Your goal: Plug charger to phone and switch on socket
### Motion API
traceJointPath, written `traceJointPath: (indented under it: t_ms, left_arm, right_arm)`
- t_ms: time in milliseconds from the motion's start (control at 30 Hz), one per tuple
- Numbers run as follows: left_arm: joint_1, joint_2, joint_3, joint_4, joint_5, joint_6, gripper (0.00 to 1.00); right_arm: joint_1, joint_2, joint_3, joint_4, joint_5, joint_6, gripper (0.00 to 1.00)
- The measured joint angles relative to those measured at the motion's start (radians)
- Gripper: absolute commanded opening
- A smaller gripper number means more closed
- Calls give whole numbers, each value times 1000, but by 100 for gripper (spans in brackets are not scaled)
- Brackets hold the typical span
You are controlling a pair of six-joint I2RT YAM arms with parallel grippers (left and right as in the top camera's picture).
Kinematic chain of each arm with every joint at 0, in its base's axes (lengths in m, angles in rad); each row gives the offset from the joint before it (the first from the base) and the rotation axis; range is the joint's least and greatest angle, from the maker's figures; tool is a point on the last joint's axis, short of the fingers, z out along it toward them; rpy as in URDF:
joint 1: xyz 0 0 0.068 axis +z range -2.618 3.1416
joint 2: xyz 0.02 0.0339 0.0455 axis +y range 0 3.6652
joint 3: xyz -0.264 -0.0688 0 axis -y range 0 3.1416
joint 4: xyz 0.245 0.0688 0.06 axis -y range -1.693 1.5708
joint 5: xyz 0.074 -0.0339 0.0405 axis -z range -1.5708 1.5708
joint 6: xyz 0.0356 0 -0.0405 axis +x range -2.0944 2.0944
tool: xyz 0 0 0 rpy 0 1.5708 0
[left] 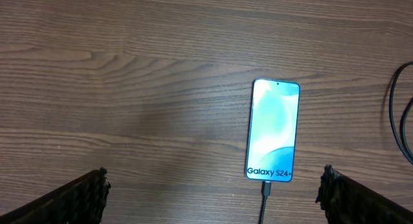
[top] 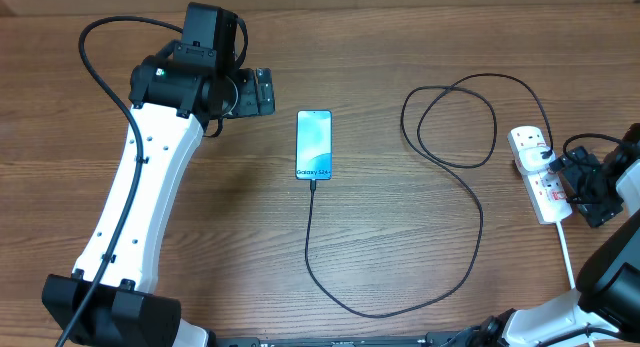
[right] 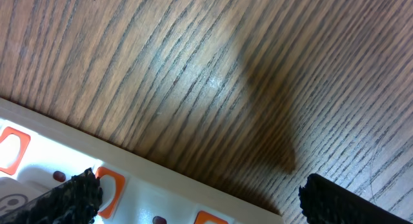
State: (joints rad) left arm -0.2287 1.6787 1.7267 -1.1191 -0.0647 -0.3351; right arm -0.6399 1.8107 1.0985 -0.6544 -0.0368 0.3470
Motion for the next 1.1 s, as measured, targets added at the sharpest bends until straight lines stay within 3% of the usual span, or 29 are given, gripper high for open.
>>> traceJointPath:
  t_ms: [1100]
  left_arm:
    - [0, 0, 0, 0, 0, 0, 100]
  right_arm:
    - [18, -2, 1, -19, 16, -16, 100]
